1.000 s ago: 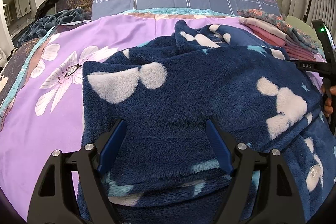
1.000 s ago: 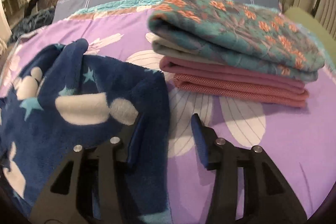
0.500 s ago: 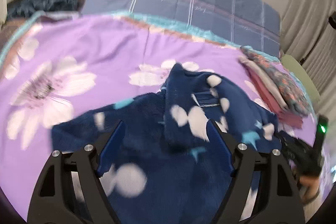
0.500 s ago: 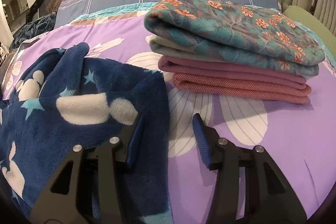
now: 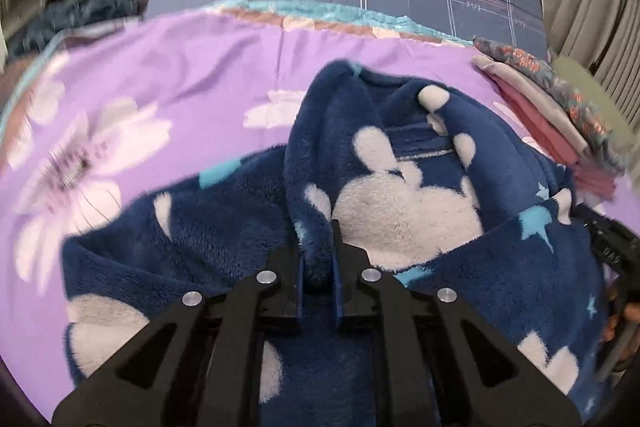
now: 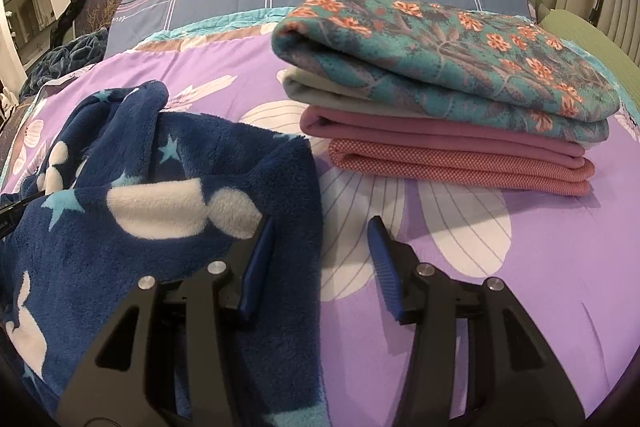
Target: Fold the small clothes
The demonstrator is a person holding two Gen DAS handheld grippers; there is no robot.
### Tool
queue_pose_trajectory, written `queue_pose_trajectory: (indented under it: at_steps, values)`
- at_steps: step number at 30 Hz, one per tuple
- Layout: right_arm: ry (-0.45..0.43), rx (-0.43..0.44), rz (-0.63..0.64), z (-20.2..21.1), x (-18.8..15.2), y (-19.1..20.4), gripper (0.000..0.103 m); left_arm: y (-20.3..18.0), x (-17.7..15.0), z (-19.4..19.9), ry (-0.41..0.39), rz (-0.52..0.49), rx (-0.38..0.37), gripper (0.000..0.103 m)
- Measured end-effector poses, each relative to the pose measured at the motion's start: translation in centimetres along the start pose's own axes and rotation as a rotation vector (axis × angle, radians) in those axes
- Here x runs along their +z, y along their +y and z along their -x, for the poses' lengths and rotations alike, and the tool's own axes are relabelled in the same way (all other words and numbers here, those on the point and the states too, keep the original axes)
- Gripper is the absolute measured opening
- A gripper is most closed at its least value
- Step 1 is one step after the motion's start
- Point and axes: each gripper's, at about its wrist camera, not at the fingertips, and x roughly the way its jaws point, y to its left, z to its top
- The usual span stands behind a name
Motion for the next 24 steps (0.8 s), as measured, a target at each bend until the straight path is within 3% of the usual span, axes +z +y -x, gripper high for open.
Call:
queue_pose_trajectory:
  at_steps: [4, 5, 7, 9, 10, 11, 12, 17, 18, 21, 24]
  values:
    - [-0.001, 0.006, -0.006, 0.0, 0.0, -0.1, 0.049, 0.5, 0.7, 3.5, -0.123, 0.020, 0.125, 0.021]
    - [-0.001, 0.007, -0.007, 0.0, 0.0, -0.1, 0.049, 0.6, 0.8, 4.6, -0.167, 0.019, 0.134, 0.025]
    - [-0.002, 0.006, -0.006, 0.0, 0.0, -0.1, 0.049, 0.0, 0.8, 6.4, -0.230, -0.011, 0.068, 0.029]
    - [-0.003, 0.004, -0.005, 0.0, 0.0, -0.1, 0.049, -1.4, 0.5, 6.5, -0.209, -0.086, -0.045, 0.039]
    - [-0.003, 0.003, -0.005, 0.0, 0.0, -0.1, 0.049, -1.9, 0.3, 5.7, -0.168, -0.114, -0.061, 0.045]
    - [-0.003, 0.002, -0.004, 0.0, 0.0, -0.1, 0.049, -2.7, -0.2, 4.0, -0.097, -0.152, -0.057, 0.058]
    - [-0.003, 0.000, -0.003, 0.0, 0.0, 0.0, 0.049, -3.2, -1.3, 1.4, -0.024, -0.186, -0.015, 0.063]
    - [-0.004, -0.013, 0.002, -0.2, 0.0, 0.2, 0.050, -2.8, -1.8, 0.8, -0.054, -0.181, 0.001, 0.066]
    - [-0.004, -0.016, 0.004, -0.2, 0.1, 0.3, 0.050, -2.6, -1.8, 1.0, -0.061, -0.179, 0.003, 0.071]
    - [-0.004, -0.033, 0.011, -0.1, 0.1, 0.5, 0.052, -2.4, -2.5, 3.3, -0.111, -0.160, 0.057, 0.078]
    - [-0.033, -0.085, 0.019, 0.9, 0.1, 0.7, 0.060, -2.4, -5.3, 7.9, -0.135, -0.161, 0.018, 0.081]
